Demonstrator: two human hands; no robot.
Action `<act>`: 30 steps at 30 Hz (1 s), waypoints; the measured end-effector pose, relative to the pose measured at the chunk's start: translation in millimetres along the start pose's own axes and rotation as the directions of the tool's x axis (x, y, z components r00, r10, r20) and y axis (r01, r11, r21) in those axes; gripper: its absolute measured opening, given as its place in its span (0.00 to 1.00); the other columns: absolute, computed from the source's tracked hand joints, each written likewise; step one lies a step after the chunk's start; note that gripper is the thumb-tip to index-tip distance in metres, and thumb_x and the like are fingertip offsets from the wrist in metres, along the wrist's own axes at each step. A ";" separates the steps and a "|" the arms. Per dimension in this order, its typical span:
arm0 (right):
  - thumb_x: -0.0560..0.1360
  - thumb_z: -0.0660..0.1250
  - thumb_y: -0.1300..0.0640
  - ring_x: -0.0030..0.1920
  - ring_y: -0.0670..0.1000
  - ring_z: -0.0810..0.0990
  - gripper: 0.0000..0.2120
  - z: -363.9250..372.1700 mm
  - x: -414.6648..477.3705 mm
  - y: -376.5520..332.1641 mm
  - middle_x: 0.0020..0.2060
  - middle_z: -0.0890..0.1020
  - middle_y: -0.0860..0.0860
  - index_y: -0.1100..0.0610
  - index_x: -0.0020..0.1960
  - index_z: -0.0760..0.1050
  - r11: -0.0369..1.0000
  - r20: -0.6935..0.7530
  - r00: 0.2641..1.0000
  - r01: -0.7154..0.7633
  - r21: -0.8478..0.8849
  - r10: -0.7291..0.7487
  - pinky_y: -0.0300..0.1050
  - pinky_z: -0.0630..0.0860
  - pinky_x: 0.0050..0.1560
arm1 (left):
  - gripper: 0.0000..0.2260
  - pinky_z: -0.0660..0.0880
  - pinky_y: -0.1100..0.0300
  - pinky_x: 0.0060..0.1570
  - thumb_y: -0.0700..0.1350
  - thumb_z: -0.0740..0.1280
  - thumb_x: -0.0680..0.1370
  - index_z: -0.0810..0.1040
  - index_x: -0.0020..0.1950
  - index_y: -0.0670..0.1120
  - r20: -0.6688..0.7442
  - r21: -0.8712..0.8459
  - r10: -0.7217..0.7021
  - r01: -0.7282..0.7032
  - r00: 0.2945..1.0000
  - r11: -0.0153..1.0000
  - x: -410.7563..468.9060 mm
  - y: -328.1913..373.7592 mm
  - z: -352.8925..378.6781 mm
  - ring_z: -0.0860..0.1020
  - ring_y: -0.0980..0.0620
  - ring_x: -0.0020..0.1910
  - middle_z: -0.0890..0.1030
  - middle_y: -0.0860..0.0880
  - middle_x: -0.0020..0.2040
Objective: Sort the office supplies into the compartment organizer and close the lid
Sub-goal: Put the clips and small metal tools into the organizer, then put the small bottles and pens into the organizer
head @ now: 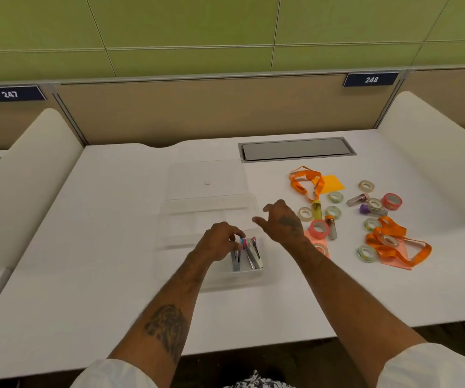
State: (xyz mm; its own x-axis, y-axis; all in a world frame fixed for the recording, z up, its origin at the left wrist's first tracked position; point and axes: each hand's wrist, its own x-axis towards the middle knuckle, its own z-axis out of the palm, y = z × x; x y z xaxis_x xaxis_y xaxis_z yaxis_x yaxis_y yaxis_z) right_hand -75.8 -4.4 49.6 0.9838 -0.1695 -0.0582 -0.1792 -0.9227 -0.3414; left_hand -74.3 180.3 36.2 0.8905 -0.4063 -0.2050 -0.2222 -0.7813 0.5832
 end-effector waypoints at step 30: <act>0.60 0.20 0.24 0.77 0.61 0.37 0.50 12.6 -15.8 31.0 0.77 0.38 0.57 0.43 0.78 0.39 0.972 -0.047 0.997 0.052 -0.230 -0.064 0.67 0.44 0.73 | 0.42 0.34 0.39 0.72 0.73 0.20 0.63 0.28 0.74 0.57 -0.193 0.544 0.101 0.021 0.976 0.839 9.5 -28.9 -1.0 0.32 0.43 0.77 0.30 0.46 0.78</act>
State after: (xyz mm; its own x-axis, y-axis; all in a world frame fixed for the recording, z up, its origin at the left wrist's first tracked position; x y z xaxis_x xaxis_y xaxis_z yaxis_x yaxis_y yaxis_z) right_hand -96.9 -26.0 28.1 0.9920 -0.1258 0.0079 -0.1240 -0.9851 -0.1194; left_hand -59.1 199.5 18.2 0.9232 -0.3840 0.0111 -0.3840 -0.9215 0.0578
